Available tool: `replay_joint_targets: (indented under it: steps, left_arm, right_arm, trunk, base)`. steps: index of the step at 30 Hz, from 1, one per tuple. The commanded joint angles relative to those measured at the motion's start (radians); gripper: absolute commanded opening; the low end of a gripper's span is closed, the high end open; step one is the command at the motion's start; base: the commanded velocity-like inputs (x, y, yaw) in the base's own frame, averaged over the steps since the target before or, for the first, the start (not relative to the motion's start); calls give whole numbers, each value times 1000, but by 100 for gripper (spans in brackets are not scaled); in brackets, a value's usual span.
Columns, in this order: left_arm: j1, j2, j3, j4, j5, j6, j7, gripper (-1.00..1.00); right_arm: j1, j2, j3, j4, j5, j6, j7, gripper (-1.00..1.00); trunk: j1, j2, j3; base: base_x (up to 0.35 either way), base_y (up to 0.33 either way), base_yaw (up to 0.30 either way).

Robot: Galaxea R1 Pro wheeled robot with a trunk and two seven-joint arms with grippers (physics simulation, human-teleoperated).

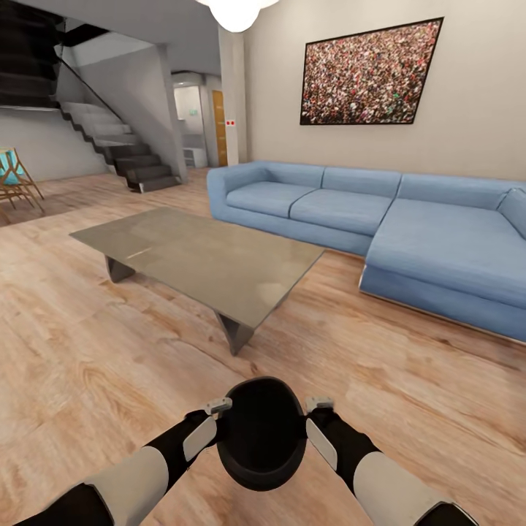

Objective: Place each of the two pumpkins and all three candles from the living room inside a cabinet in the living room (use any cabinet), then make sure every cabinet is closed, and position the cauldron so it is next to a table in the living room.

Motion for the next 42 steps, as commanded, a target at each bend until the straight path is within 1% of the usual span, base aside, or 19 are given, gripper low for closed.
replay_joint_targets:
  steps: [1, 10, 27, 42]
  left_arm:
    - [-1, 1, 14, -2, -33, 0, 8, -100]
    - [-1, 2, 14, -2, -33, 0, 8, -100]
    - [-1, 1, 14, -2, -33, 0, 8, -100]
    - [-1, 2, 14, -2, -30, 1, 9, -100]
  right_arm:
    - [-1, -1, -4, -1, 0, 6, -9, -100]
    - [-1, -1, -4, -1, 2, 6, -9, -100]
    - [-1, -1, -4, -1, 5, 6, -9, -100]
    - [-1, -1, -4, -1, 5, 5, -9, -100]
  trunk:
    - [0, 0, -1]
    - [0, 0, -1]
    - [0, 0, -1]
    - [0, 0, -1]
  base:
    - [264, 0, 0]
    - [264, 10, 0]
    - [273, 82, 0]
    - [17, 1, 0]
